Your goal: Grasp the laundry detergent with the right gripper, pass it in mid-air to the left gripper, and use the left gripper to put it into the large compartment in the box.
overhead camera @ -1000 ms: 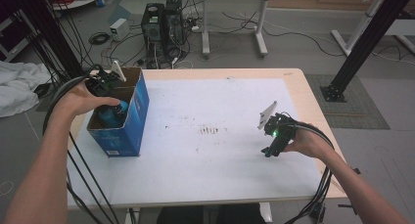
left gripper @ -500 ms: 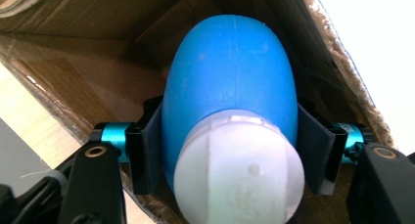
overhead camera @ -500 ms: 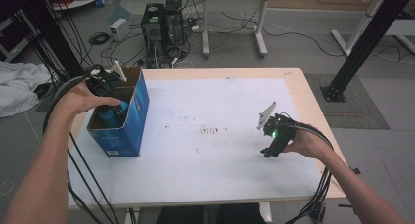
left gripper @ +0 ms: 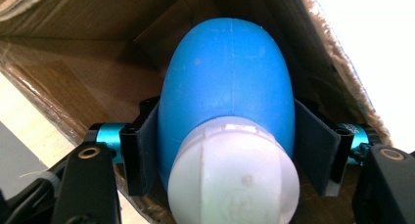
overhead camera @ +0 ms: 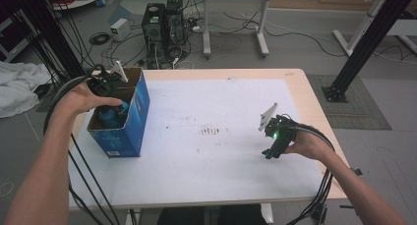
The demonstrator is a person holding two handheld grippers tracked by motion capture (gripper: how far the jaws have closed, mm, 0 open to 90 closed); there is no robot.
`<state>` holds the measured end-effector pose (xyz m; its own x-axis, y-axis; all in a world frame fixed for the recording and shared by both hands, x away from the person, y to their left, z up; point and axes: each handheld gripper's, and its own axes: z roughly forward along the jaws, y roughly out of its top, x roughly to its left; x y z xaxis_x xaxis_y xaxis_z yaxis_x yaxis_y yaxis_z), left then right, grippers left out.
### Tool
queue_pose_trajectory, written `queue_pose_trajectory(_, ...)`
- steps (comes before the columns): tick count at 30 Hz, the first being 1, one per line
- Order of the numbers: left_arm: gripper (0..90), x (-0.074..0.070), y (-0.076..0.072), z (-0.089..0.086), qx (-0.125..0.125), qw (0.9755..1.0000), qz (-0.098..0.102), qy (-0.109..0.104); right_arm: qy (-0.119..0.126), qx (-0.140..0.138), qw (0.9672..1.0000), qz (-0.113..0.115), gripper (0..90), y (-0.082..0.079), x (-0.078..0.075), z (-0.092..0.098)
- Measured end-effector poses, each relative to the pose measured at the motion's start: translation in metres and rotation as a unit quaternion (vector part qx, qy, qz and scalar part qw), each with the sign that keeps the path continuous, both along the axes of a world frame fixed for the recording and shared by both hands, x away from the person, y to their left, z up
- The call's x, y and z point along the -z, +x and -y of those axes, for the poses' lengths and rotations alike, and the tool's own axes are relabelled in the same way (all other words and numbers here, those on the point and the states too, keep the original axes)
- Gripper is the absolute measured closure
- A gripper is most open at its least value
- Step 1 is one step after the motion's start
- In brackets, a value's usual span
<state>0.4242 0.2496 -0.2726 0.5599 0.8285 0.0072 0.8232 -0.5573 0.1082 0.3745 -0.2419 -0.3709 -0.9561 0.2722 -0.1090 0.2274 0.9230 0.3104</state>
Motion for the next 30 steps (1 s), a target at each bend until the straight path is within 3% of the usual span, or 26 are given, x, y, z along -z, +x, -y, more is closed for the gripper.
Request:
queue_pose_trajectory(20, 30.8, -0.007, 0.000, 0.003, 0.003, 1.0000, 0.007, 0.002, 0.001, 0.001, 1.0000, -0.001, 13.5, -0.001, 0.001, 0.001)
queue_pose_trajectory(25, 30.9, -0.013, 0.001, 0.002, 0.008, 0.9999, 0.010, 0.004, 0.002, 0.005, 1.0000, -0.002, 13.5, -0.002, 0.001, 0.002)
queue_pose_trajectory(30, 30.9, -0.025, 0.000, 0.005, 0.008, 0.9996, 0.027, 0.002, 0.002, 0.005, 1.0000, -0.001, 13.5, -0.002, 0.000, 0.004)
